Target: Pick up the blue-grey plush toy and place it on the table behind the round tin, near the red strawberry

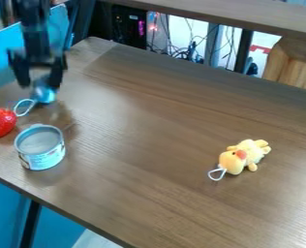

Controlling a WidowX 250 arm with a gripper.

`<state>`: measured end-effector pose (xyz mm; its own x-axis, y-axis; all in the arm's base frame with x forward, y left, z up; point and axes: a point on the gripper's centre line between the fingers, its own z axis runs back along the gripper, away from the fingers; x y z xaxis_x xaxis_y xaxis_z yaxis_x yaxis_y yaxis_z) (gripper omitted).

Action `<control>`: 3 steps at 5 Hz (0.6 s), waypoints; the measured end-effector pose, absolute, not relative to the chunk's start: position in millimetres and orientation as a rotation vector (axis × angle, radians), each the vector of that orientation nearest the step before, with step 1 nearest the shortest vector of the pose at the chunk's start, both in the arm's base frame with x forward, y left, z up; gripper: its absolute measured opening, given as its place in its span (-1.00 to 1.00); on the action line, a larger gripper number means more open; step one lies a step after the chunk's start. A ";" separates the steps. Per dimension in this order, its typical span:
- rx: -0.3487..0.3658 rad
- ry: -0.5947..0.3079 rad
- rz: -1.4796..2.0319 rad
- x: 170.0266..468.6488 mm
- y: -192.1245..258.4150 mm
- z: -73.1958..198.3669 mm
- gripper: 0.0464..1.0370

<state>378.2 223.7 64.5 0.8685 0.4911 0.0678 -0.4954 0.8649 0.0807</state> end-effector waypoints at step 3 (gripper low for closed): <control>0.201 -0.105 0.233 344.5 181.0 141.5 0.93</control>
